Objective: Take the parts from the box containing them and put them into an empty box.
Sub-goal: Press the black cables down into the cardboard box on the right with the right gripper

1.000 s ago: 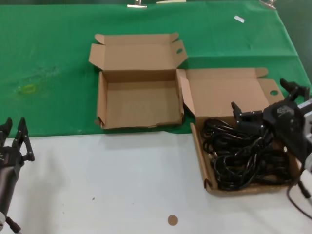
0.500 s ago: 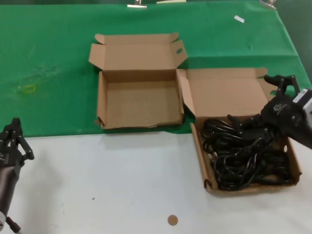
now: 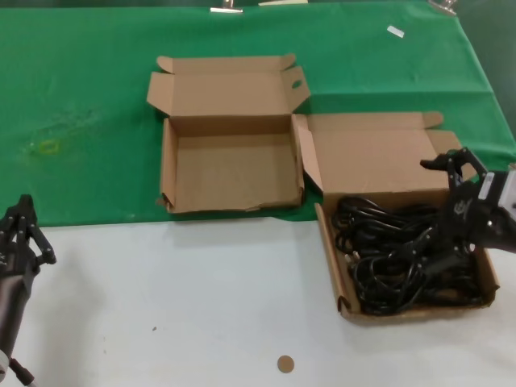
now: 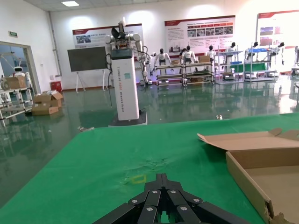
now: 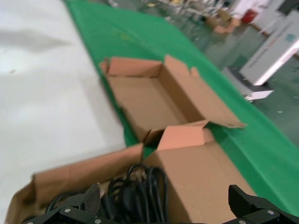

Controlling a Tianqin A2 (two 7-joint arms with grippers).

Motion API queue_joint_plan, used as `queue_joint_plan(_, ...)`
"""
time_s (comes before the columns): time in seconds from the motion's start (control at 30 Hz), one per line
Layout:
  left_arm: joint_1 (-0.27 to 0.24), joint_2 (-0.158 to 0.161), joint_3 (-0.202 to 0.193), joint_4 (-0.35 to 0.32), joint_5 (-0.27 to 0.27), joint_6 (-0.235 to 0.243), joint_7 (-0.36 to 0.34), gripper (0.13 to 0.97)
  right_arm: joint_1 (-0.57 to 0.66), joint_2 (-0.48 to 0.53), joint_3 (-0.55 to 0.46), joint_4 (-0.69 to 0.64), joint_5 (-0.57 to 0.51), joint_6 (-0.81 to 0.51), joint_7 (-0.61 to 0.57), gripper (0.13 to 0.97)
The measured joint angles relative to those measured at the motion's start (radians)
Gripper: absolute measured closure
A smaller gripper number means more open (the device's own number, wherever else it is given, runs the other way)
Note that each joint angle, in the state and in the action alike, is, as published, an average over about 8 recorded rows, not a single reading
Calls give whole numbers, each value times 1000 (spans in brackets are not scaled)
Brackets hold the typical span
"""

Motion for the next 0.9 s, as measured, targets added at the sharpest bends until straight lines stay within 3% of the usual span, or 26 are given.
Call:
queue_joint_plan(0.6,0,0,0,0,0,0,0,953,9,-8,129,-66,-134,-425,-145,129)
queue_joint_plan(0.9,0,0,0,0,0,0,0,953,3,-29,167,-80,-188,-514,-207,132)
